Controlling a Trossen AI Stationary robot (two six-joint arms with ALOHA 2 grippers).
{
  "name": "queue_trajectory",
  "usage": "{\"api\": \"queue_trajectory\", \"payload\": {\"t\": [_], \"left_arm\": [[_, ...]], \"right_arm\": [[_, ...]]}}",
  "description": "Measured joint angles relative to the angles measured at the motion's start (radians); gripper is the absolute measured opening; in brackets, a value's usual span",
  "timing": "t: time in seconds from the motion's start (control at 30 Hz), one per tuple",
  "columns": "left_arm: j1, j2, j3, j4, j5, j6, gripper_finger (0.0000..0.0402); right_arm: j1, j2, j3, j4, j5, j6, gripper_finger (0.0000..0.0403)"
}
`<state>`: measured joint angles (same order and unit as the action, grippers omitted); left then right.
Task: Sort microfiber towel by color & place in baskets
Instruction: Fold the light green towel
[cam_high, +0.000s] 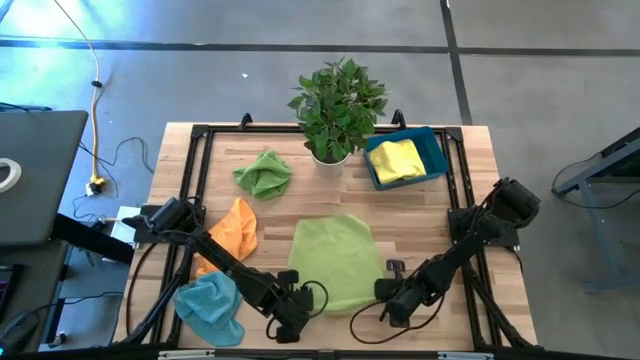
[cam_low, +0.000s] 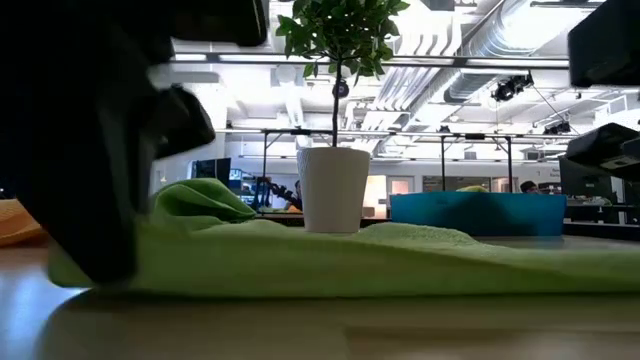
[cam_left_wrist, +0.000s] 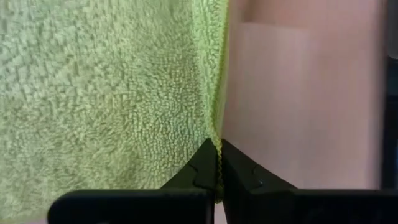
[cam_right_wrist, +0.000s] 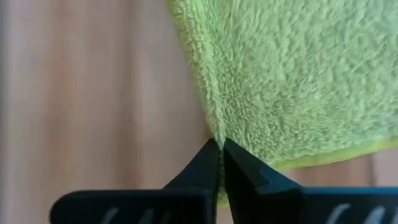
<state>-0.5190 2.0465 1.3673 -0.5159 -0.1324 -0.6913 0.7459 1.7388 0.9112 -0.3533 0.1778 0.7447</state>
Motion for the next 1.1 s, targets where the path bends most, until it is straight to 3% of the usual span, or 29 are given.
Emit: {"api": "queue_trajectory", "payload": {"t": [0.23, 0.37, 0.53, 1.1], "left_arm": [[0.001, -0.033, 0.007, 0.032, 0.167, -0.066, 0.0001], [-0.001, -0.04, 0.048, 0.016, 0.177, -0.065, 0.0001], [0.014, -0.042, 0.09, -0.037, 0.126, -0.043, 0.0001], [0.152, -0.05, 0.096, -0.404, -0.013, -0.065, 0.0001]], "right_arm": [[0.0, -0.076, 0.002, 0.075, -0.175, 0.006, 0.0003], [-0.004, -0.123, 0.002, 0.077, -0.169, -0.023, 0.0002], [-0.032, -0.149, 0.002, 0.035, -0.109, -0.076, 0.0001], [-0.238, -0.15, 0.002, -0.121, -0.075, -0.19, 0.0]]}}
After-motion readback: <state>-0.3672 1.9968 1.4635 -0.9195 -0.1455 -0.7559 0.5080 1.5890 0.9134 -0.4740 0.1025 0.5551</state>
